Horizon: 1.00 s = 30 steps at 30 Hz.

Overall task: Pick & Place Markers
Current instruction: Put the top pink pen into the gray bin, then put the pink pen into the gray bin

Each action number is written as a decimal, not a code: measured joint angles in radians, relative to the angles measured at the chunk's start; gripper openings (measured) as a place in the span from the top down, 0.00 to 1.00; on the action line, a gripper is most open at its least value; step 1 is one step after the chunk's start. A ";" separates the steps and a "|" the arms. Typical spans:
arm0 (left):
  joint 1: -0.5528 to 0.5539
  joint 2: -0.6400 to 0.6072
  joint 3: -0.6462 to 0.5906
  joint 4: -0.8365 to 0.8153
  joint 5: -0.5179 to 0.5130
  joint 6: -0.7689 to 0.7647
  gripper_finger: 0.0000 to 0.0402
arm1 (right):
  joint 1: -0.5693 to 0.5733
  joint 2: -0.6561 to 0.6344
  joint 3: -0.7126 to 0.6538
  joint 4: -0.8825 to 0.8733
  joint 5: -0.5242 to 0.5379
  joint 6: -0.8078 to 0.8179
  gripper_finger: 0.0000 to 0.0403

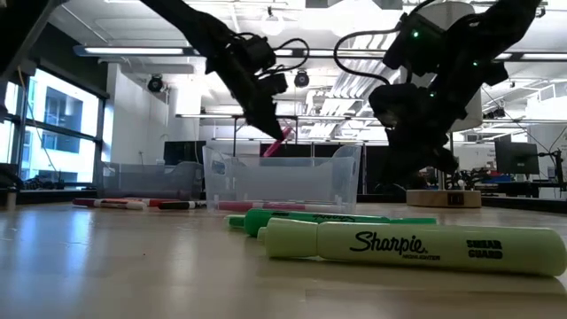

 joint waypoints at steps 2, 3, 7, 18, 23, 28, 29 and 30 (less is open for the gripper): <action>0.000 0.020 0.025 -0.005 0.000 0.014 0.83 | -0.010 0.000 0.000 0.001 -0.007 -0.013 1.00; 0.000 0.030 0.033 -0.012 -0.001 0.014 0.81 | -0.015 0.000 0.000 -0.002 -0.009 -0.017 1.00; 0.000 0.037 0.045 -0.013 -0.004 0.006 0.79 | -0.027 0.000 0.000 -0.022 -0.025 -0.030 1.00; -0.041 0.026 0.168 -0.261 -0.095 -0.168 0.78 | -0.042 0.000 0.000 -0.021 -0.064 -0.156 1.00; -0.113 0.026 0.274 -0.417 -0.071 -0.266 0.78 | -0.047 -0.001 0.000 -0.021 -0.134 -0.268 1.00; -0.215 0.026 0.300 -0.457 -0.070 -0.375 0.81 | -0.021 -0.001 0.000 -0.020 -0.148 -0.332 1.00; -0.238 0.026 0.300 -0.459 -0.072 -0.392 0.83 | -0.012 -0.001 0.000 -0.020 -0.148 -0.340 1.00; -0.263 0.026 0.300 -0.461 -0.071 -0.406 0.86 | -0.004 -0.001 0.000 -0.020 -0.149 -0.346 1.00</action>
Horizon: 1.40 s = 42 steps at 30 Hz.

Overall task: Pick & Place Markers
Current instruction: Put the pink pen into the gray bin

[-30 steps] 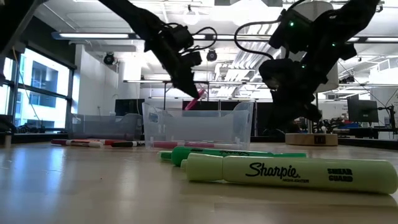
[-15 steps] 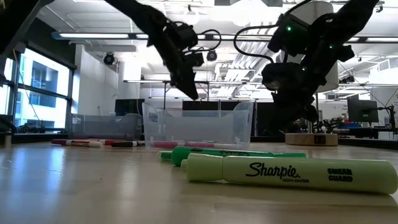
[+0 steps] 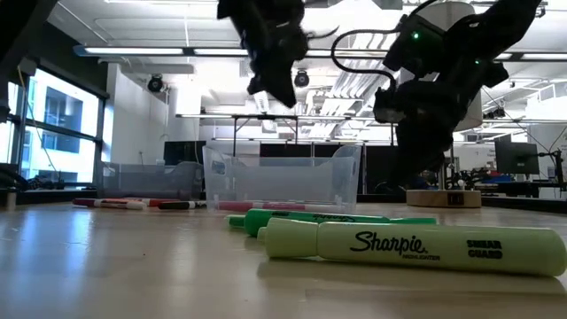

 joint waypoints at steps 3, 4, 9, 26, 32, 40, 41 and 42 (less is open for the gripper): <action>-0.079 0.000 0.000 -0.001 0.031 -0.008 0.96 | 0.026 0.000 0.000 0.000 0.000 -0.004 1.00; -0.105 0.000 0.000 0.001 0.038 -0.008 0.98 | 0.035 0.000 0.000 0.001 -0.002 -0.001 1.00; -0.203 0.000 -0.058 0.040 0.015 -0.053 0.99 | 0.066 0.000 0.000 0.003 -0.014 0.039 1.00; -0.400 -0.514 -0.795 0.290 -0.139 -0.307 1.00 | 0.304 -0.001 0.051 0.052 0.270 0.398 1.00; -0.456 -0.793 -1.005 0.310 -0.195 -0.361 1.00 | 0.450 0.002 0.238 -0.195 0.480 0.520 1.00; -0.465 -1.055 -1.153 0.303 -0.215 -0.385 1.00 | 0.548 0.116 0.574 -0.587 0.555 0.634 1.00; -0.464 -1.072 -1.159 0.304 -0.215 -0.385 1.00 | 0.551 0.151 0.617 -0.622 0.547 0.633 1.00; -0.464 -1.090 -1.167 0.278 -0.215 -0.384 1.00 | 0.554 0.184 0.659 -0.644 0.541 0.629 1.00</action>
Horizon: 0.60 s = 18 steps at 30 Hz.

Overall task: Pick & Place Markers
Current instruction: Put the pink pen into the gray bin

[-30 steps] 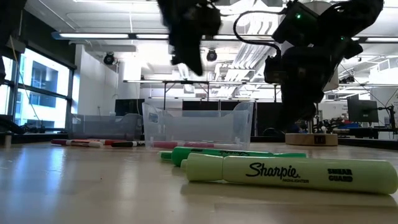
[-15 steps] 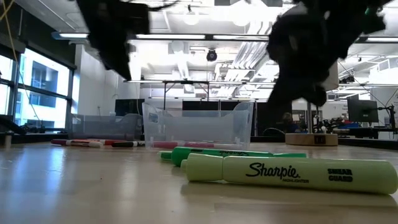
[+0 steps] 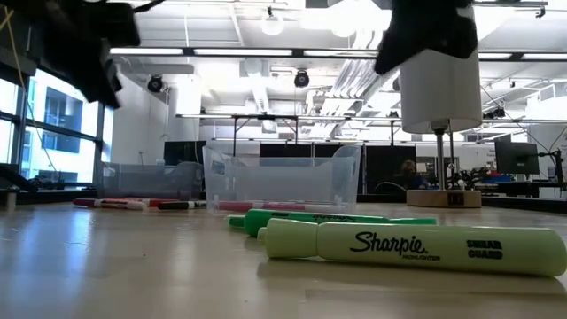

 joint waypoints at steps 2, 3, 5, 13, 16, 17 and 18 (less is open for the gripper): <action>-0.001 -0.017 -0.004 -0.004 0.002 0.000 1.00 | 0.001 0.076 0.085 -0.042 -0.040 -0.002 1.00; -0.001 -0.025 0.000 0.000 0.003 0.000 1.00 | 0.001 0.116 0.123 -0.069 -0.057 -0.003 1.00; 0.000 -0.037 -0.003 -0.034 0.003 0.000 1.00 | 0.001 0.196 0.194 -0.126 -0.085 -0.005 1.00; 0.000 -0.035 -0.002 -0.033 0.037 0.000 1.00 | -0.002 0.433 0.349 -0.173 -0.223 -0.058 1.00; 0.000 -0.035 -0.002 -0.035 0.057 0.000 1.00 | -0.003 0.475 0.356 -0.168 -0.252 -0.006 0.98; 0.000 -0.035 -0.002 -0.036 0.061 -0.001 1.00 | -0.003 0.485 0.356 -0.157 -0.269 -0.001 0.97; 0.000 -0.035 -0.002 -0.035 0.064 -0.001 1.00 | -0.004 0.492 0.356 -0.147 -0.278 0.008 0.96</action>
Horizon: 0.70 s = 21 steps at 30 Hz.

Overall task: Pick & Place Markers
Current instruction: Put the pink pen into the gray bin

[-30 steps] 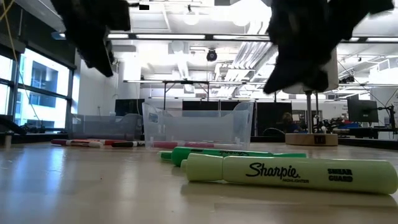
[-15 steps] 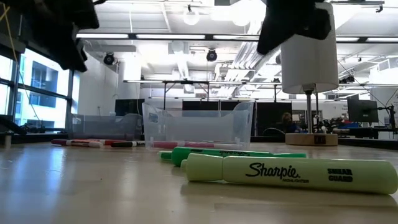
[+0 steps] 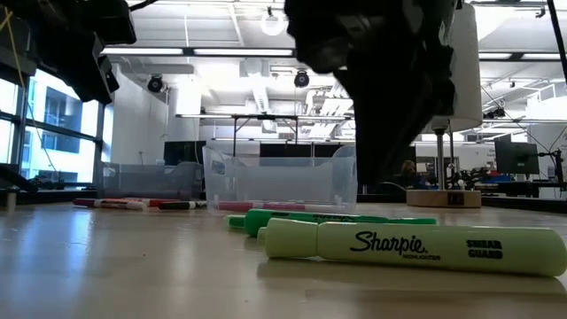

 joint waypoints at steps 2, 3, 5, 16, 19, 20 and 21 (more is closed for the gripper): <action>0.000 0.000 0.000 0.000 0.013 0.000 1.00 | 0.000 0.008 0.000 0.022 -0.010 0.017 0.92; 0.000 0.000 0.000 0.000 0.017 0.000 1.00 | -0.002 0.010 0.000 0.032 -0.011 0.021 0.90; 0.000 0.000 0.000 0.000 0.023 0.000 1.00 | -0.005 0.010 0.000 0.052 -0.013 0.017 0.86; 0.000 0.000 0.000 -0.001 0.034 -0.003 1.00 | -0.012 0.011 -0.100 0.229 0.003 0.006 0.80; 0.000 0.000 0.000 -0.001 0.041 -0.003 1.00 | -0.012 0.011 -0.118 0.239 0.003 -0.011 0.80; 0.000 0.000 0.000 -0.001 0.041 -0.003 1.00 | -0.011 0.011 -0.120 0.235 0.002 -0.022 0.80; 0.000 0.000 0.000 -0.001 0.041 -0.003 1.00 | -0.011 0.011 -0.123 0.237 0.002 -0.032 0.80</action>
